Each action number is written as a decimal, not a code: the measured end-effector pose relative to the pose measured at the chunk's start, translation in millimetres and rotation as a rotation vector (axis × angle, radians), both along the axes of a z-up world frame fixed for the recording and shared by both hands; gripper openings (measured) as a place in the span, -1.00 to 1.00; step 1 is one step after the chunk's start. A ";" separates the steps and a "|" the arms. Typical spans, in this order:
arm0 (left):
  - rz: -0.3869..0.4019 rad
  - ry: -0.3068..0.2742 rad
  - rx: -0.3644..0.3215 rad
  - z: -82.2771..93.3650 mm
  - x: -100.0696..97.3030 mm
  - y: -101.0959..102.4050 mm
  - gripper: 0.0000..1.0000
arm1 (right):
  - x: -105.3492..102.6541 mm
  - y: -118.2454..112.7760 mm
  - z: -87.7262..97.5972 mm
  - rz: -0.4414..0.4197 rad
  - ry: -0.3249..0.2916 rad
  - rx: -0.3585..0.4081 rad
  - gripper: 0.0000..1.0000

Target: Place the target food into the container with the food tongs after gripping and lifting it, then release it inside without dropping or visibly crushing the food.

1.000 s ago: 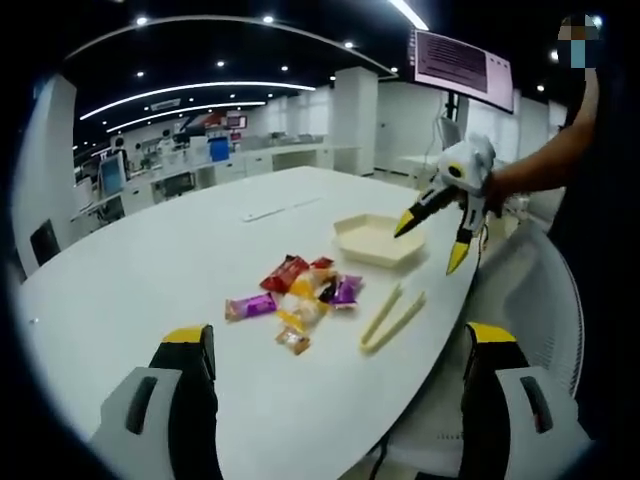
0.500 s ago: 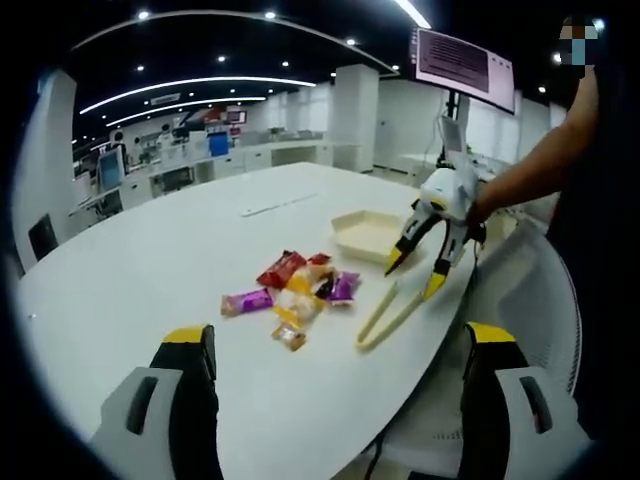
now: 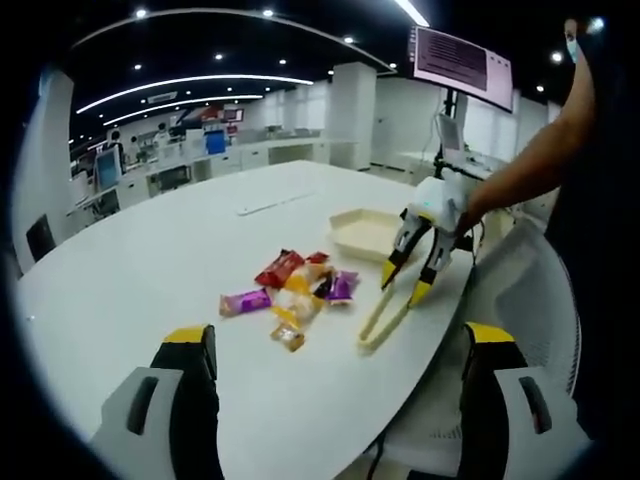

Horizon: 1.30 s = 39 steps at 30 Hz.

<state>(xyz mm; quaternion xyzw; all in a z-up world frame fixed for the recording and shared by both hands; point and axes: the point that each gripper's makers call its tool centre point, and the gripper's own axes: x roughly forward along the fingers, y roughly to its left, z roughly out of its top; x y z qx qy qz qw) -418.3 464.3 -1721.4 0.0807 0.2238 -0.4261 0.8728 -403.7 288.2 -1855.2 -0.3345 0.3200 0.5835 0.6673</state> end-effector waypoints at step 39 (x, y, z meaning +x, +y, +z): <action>-0.128 0.014 -0.128 43.6 25.8 -22.0 0.90 | -5.1 14.5 100.2 -0.107 0.127 0.216 -0.93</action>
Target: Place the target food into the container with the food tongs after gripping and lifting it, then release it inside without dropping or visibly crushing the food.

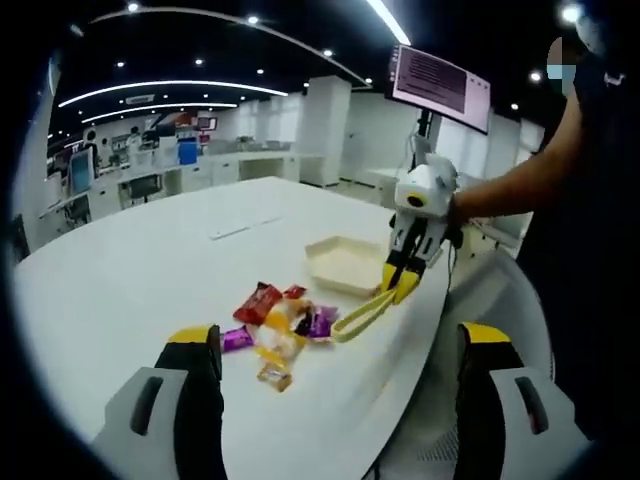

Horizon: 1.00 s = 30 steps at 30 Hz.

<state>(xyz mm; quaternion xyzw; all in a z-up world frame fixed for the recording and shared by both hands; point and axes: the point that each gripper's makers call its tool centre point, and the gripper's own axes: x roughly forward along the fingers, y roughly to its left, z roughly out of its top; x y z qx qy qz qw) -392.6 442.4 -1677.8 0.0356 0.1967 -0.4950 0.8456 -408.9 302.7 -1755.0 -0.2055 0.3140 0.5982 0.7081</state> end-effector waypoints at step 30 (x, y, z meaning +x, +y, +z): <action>-0.371 -0.094 -0.325 159.5 -10.2 -81.0 0.11 | -4.7 47.9 208.5 0.095 -0.166 0.321 -0.91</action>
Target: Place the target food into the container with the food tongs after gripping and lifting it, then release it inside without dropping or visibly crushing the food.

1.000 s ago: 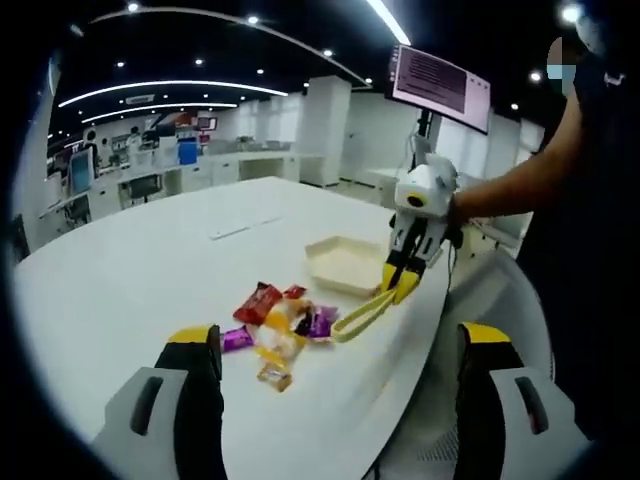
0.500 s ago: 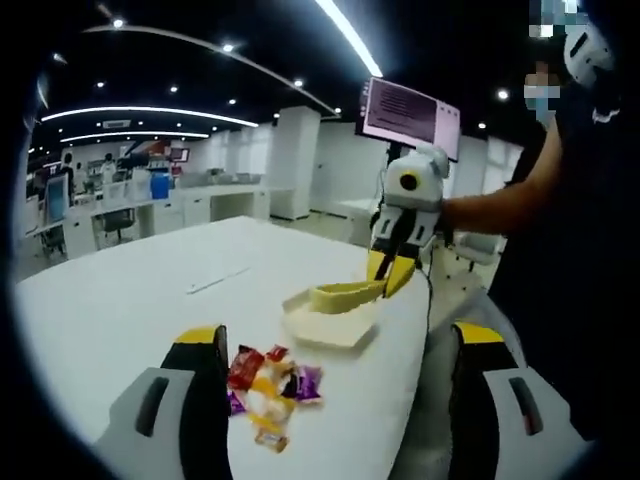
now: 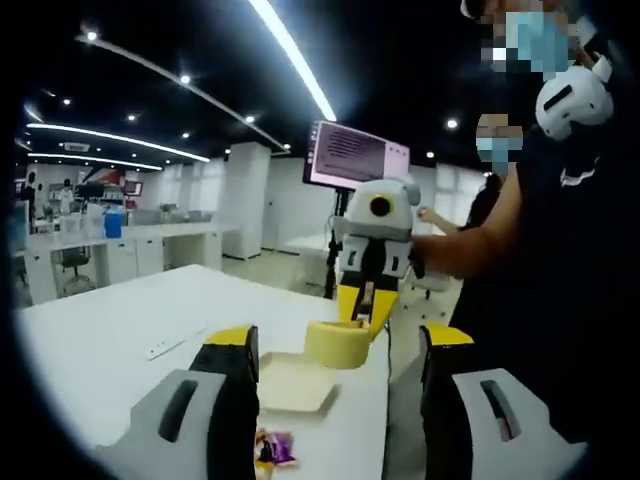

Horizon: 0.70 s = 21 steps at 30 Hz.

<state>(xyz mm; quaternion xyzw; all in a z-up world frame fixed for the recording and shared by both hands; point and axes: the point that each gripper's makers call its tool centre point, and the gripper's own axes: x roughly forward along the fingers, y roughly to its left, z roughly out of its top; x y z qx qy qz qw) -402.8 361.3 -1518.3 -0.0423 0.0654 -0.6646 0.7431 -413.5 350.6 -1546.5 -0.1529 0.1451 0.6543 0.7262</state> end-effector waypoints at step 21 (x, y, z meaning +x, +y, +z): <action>-0.057 0.001 -0.031 5.7 -18.9 -9.9 -0.70 | -13.9 11.5 11.5 0.059 0.064 0.043 -0.89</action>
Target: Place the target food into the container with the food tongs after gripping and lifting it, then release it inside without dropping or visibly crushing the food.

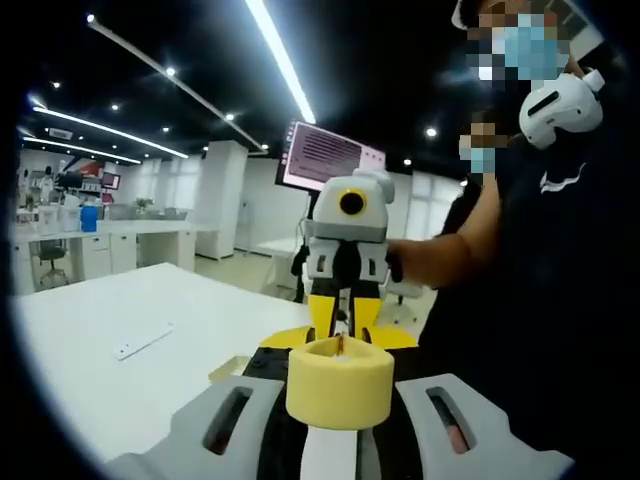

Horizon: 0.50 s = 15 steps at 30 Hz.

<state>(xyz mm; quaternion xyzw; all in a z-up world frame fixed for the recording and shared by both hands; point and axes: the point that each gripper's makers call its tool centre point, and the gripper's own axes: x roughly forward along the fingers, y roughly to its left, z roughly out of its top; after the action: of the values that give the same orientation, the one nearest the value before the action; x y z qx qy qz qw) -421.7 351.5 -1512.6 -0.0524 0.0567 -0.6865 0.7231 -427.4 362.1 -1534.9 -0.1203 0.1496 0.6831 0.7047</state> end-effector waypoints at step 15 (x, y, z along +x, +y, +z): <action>0.022 -0.012 -0.062 23.5 18.4 -6.3 -0.65 | 17.8 -20.2 22.3 -0.081 -0.040 0.119 -0.48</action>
<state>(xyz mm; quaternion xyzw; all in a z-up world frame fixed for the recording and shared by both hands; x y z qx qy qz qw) -403.3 345.2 -1489.1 -0.0712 0.0307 -0.6801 0.7290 -409.6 341.9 -1512.6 -0.0854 0.0995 0.6591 0.7405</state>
